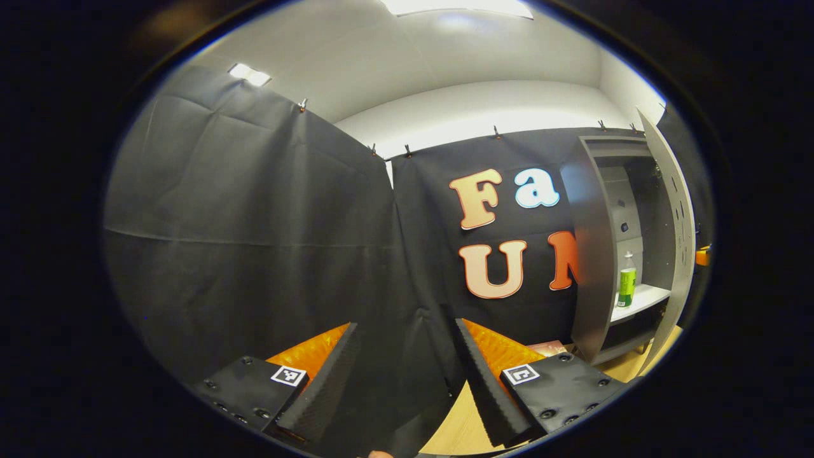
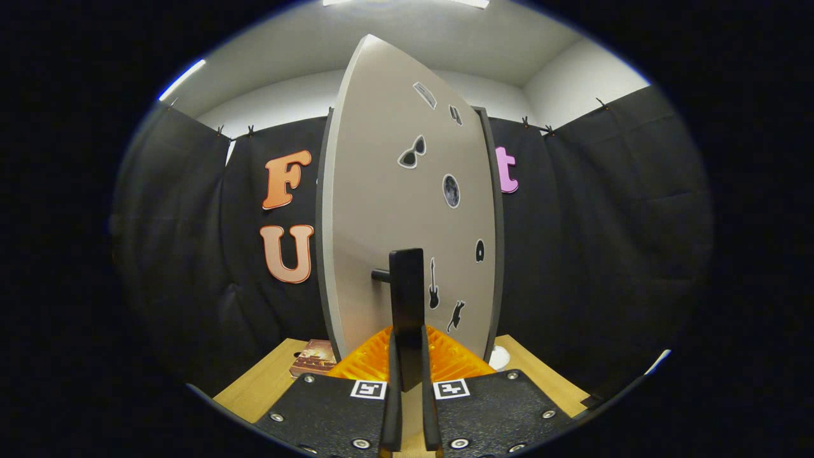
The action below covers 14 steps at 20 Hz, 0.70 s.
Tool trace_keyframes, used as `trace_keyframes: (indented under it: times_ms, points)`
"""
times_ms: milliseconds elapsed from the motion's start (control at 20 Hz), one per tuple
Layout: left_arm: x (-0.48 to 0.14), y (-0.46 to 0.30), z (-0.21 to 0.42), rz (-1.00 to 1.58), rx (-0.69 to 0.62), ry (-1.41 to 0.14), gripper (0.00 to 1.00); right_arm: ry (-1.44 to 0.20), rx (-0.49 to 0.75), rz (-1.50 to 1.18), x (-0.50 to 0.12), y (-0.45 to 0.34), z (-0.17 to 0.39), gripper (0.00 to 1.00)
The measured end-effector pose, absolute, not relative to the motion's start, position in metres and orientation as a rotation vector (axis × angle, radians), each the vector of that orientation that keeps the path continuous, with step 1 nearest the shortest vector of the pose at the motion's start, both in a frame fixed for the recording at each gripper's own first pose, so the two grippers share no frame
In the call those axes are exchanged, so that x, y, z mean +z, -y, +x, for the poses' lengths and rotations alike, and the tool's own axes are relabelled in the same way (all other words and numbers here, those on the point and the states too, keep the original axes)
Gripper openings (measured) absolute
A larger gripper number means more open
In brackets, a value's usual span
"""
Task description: Open the cabinet door with the right hand, grasp the bottle in the cabinet with the left hand and place it on the coaster, then close the cabinet door with the right hand.
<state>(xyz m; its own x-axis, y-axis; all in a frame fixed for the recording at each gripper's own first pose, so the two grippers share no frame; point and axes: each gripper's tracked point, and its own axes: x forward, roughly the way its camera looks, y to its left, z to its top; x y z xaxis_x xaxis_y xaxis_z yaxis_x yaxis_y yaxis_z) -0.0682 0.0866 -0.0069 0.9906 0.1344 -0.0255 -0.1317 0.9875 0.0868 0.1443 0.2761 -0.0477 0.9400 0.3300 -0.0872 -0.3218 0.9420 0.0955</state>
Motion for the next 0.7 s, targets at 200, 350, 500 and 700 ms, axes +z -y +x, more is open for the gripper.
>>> trace_keyframes:
  times_ms: [200,350,500,700]
  points:
    - [-0.007,-0.062,-0.054,0.079,0.087,-0.025,0.94,-0.108,0.301,0.075,-0.048,-0.261,0.139,0.12]
    - [-0.010,-0.040,-0.044,0.072,0.043,-0.028,0.94,-0.107,0.288,0.080,-0.051,-0.251,0.141,0.08]
    - [-0.009,-0.022,-0.037,0.077,0.014,-0.022,0.94,-0.111,0.266,0.080,-0.054,-0.241,0.140,0.08]
    - [-0.010,0.000,-0.027,0.053,-0.022,-0.022,0.94,-0.108,0.230,0.078,-0.053,-0.228,0.141,0.03]
